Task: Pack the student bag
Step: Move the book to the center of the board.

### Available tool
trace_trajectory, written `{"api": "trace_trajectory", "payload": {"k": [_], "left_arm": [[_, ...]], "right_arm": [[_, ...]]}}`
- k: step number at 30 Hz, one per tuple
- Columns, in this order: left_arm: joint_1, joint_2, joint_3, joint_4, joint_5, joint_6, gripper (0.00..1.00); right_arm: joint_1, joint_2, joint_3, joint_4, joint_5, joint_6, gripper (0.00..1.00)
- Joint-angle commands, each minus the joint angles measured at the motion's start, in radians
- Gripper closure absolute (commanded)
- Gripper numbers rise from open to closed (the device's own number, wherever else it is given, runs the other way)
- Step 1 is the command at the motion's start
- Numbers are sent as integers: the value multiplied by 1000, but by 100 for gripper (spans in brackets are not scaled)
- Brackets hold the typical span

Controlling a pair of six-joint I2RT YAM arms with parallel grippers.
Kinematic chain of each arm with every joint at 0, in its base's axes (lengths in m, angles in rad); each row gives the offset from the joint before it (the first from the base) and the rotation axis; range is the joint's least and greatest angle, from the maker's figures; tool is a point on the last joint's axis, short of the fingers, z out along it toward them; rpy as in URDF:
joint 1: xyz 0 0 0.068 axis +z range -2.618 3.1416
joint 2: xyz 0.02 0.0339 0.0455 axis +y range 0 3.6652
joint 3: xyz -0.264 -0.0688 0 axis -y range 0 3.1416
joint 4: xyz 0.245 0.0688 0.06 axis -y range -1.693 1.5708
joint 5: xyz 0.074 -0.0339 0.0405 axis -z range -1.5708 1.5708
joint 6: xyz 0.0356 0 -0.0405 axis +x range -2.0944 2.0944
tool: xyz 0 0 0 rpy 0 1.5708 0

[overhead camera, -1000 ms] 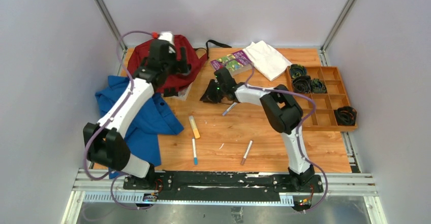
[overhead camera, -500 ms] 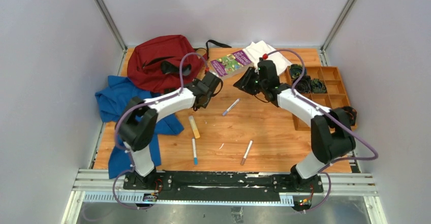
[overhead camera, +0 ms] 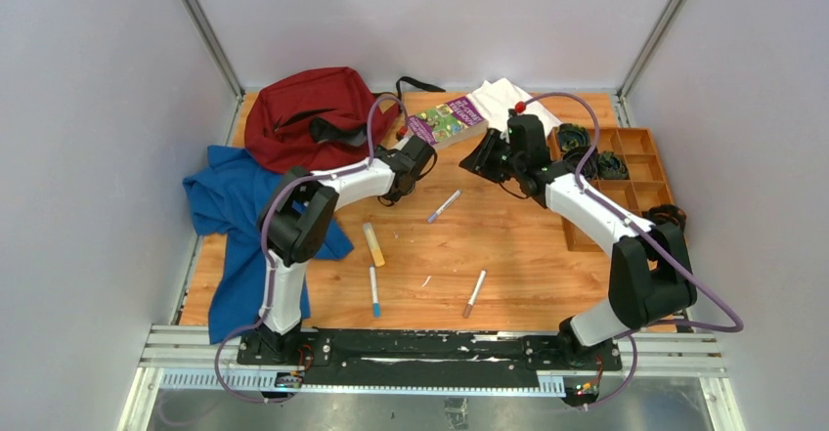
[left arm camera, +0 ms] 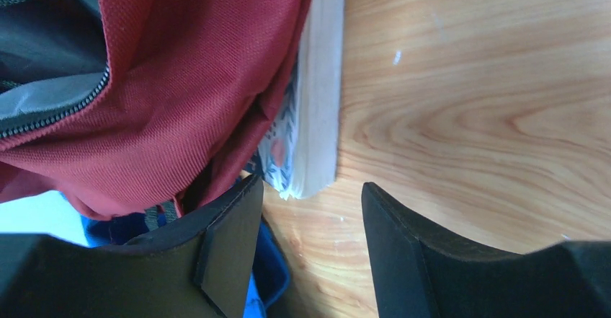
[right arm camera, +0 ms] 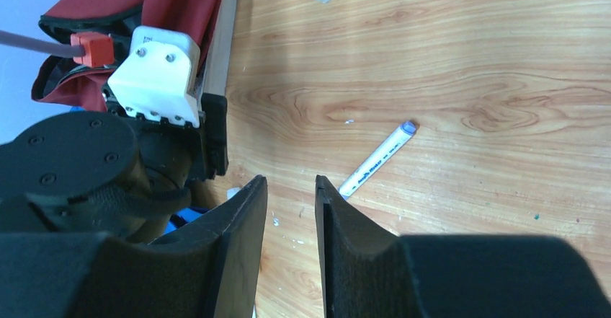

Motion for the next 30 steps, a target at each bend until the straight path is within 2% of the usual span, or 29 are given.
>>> {"api": "trace_trajectory", "payload": {"k": [1, 10, 14, 16, 21, 26, 30], "left_arm": [[28, 38, 30, -13, -93, 35, 40], [67, 75, 35, -2, -73, 57, 44], [74, 104, 50, -17, -66, 59, 33], [80, 121, 62, -37, -47, 41, 32], [94, 138, 69, -69, 10, 4, 47], [109, 136, 66, -78, 61, 5, 68], [116, 143, 63, -83, 92, 15, 100]], "right_arm": [[-17, 10, -18, -14, -29, -10, 64], [-18, 22, -25, -2, -47, 7, 66], [-19, 25, -29, -1, -54, 14, 66], [-18, 27, -29, -1, -56, 16, 67], [-18, 31, -27, 4, -60, 26, 68], [-18, 29, -24, 3, -60, 25, 68], [-18, 24, -32, -1, -56, 27, 69]]}}
